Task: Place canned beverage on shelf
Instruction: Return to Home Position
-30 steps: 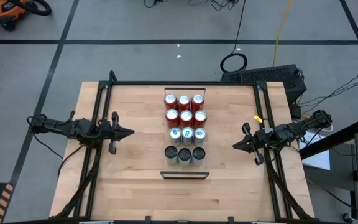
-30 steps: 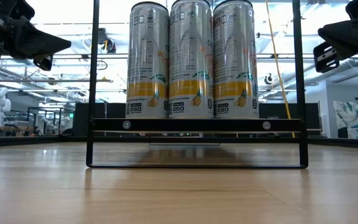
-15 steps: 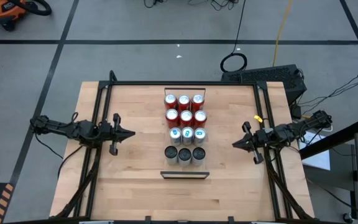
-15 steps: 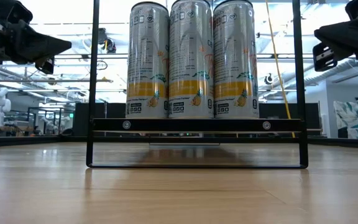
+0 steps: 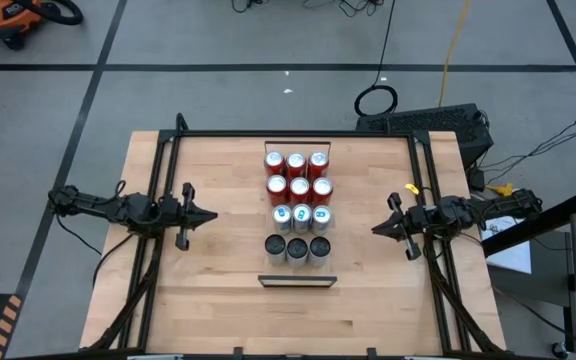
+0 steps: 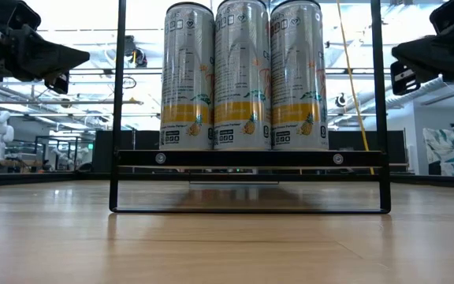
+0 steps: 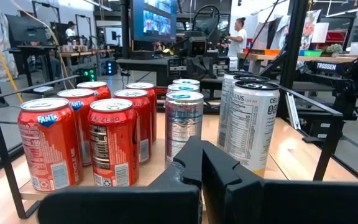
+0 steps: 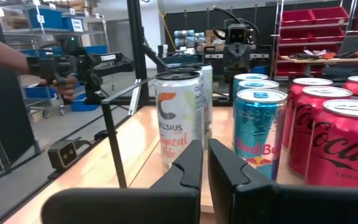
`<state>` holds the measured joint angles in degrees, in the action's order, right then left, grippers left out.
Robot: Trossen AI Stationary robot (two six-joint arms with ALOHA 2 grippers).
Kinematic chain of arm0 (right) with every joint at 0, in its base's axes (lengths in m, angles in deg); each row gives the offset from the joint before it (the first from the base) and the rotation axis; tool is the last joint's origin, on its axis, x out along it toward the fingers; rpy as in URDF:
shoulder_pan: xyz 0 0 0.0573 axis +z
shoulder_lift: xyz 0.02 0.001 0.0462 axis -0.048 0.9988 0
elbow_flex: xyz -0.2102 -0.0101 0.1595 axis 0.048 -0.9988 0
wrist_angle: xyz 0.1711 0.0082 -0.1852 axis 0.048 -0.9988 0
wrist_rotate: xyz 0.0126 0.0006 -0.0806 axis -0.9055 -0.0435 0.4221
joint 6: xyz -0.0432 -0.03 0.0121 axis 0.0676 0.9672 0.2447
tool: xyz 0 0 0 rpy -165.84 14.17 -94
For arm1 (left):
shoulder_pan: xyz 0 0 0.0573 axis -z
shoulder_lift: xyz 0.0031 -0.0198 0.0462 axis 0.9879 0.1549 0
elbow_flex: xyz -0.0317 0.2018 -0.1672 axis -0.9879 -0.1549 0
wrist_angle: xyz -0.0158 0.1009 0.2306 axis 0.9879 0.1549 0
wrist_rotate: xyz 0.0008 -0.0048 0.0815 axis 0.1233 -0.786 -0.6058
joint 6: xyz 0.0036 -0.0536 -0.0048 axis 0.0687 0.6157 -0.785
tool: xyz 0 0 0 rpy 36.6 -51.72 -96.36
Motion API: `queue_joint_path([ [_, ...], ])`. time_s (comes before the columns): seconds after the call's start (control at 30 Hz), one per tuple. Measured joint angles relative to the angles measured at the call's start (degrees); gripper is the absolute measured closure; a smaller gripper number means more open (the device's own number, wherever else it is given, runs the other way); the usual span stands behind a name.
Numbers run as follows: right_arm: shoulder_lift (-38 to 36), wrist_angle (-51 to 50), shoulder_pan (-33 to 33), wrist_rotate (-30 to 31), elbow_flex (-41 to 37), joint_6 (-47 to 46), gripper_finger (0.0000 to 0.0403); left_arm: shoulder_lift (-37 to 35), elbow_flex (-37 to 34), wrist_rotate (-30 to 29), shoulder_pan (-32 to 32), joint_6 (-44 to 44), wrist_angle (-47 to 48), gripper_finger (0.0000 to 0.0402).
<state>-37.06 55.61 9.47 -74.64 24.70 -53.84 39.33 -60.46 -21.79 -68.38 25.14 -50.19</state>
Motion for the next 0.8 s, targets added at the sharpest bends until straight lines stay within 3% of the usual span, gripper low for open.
queue_joint_path([
  [0.5,0.04,-0.33,-4.01,-1.02,0.0,-1.48,0.0403,0.0,-0.05,1.63,-1.62,-2.56,0.26,0.0401],
  [0.8,0.07,-0.28,-4.01,-0.96,0.0,-1.09,0.0403,0.0,-0.05,10.05,-7.75,-1.59,1.25,0.0401],
])
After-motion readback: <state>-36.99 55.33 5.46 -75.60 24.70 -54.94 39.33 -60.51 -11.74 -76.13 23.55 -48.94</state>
